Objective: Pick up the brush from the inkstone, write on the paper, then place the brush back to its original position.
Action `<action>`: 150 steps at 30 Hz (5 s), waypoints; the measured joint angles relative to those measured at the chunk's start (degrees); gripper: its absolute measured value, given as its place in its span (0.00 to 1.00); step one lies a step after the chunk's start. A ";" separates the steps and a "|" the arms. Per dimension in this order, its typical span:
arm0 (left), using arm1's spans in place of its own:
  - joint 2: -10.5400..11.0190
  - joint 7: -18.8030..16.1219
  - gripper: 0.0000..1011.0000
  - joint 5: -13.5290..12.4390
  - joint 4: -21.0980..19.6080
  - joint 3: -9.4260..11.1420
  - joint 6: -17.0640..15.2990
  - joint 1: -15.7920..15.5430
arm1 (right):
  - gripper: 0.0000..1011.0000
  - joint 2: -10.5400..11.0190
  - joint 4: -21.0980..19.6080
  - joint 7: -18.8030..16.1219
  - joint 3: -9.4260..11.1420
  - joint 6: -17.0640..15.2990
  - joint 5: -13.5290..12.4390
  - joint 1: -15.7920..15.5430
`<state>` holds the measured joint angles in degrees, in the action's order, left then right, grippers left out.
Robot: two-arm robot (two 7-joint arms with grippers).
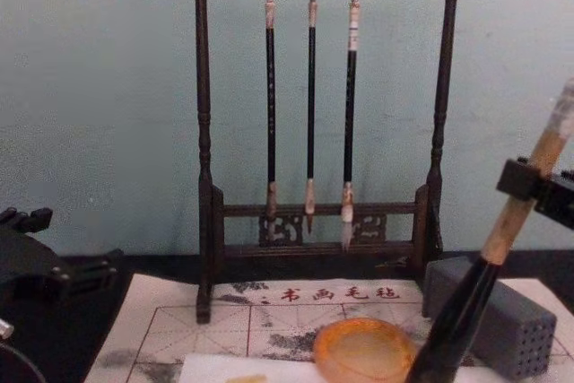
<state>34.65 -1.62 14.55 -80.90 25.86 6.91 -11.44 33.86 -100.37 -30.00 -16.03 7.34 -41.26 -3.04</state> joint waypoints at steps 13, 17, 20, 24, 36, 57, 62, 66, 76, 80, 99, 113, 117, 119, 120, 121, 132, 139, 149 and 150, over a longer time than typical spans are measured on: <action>0.00 0.00 0.99 0.00 0.00 0.00 0.00 0.00 | 0.18 -0.46 -1.11 -2.13 -2.00 2.27 4.50 -0.89; 0.00 0.00 0.99 0.00 0.00 0.00 0.00 0.00 | 0.18 -0.65 -1.11 -2.59 -2.44 2.96 5.48 -0.88; 0.00 0.00 0.99 0.00 0.00 0.00 0.00 0.00 | 0.18 -0.82 -1.03 -2.72 -2.70 3.36 6.34 -0.86; 0.00 0.00 0.99 0.00 0.00 0.00 0.00 0.00 | 0.18 -1.00 -0.86 -2.75 -2.90 3.86 7.37 -0.91; 0.00 0.00 0.99 0.00 0.00 0.00 0.00 0.01 | 0.18 -1.80 -0.24 -3.04 -3.04 5.04 9.13 -1.08; 0.00 0.00 0.99 0.00 0.00 0.00 0.00 0.00 | 0.18 -3.04 0.50 -3.32 -3.74 5.36 10.54 -0.64; 0.00 0.00 0.99 0.00 0.00 0.00 0.00 0.00 | 0.18 -3.16 0.59 -3.33 -3.92 5.28 10.73 -0.67; 0.00 0.00 0.99 0.00 0.00 0.00 0.00 0.00 | 0.18 -3.23 0.59 -3.38 -4.09 5.22 10.79 -0.69; 0.00 0.00 0.99 0.00 0.00 0.00 0.00 0.00 | 0.18 -3.50 0.79 -3.33 -4.44 5.28 11.39 -0.60; 0.00 0.00 0.99 0.00 0.00 0.00 0.00 0.00 | 0.18 -3.47 0.82 -3.35 -4.48 5.29 11.45 -0.61; 0.00 0.00 0.99 0.00 0.00 0.00 0.00 0.00 | 0.18 -1.28 -0.92 -4.46 -4.25 4.95 10.62 -2.64; 0.00 0.00 0.99 0.00 0.00 0.00 0.00 0.00 | 0.18 0.13 -2.35 -5.28 -3.91 5.01 9.73 -4.17; 0.00 0.00 0.99 0.00 0.00 0.00 0.00 0.01 | 0.18 0.50 -2.84 -5.49 -3.77 5.17 9.51 -4.56; 0.00 0.00 0.99 0.00 0.00 0.00 0.00 0.00 | 0.18 0.59 -2.99 -5.56 -3.70 5.25 9.41 -4.63; 0.00 0.00 0.99 0.00 0.00 0.00 0.00 0.00 | 0.18 0.67 -3.14 -5.64 -3.62 5.39 9.29 -4.73; 0.00 0.00 0.99 0.00 0.00 0.00 0.00 0.00 | 0.18 0.72 -3.22 -5.66 -3.56 5.46 9.23 -4.78; 0.00 0.00 0.99 0.00 0.00 0.00 0.00 0.01 | 0.18 0.26 -3.70 -5.48 -2.64 6.32 8.32 -4.43; 0.00 0.00 0.99 0.00 0.00 0.00 0.00 0.00 | 0.18 -1.17 -2.96 -4.27 -2.07 5.83 7.26 -3.11; 0.00 0.00 0.99 0.00 0.00 0.00 0.00 0.00 | 0.18 -4.78 -0.65 -0.67 -0.82 2.32 3.77 0.85; 0.00 0.00 0.99 0.00 0.00 0.00 0.00 0.00 | 0.18 -5.07 -0.41 -0.32 -0.72 2.01 3.50 1.19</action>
<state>34.65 -1.62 14.55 -80.90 25.86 6.91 -11.43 28.78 -100.78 -30.32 -16.75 9.34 -37.75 -1.86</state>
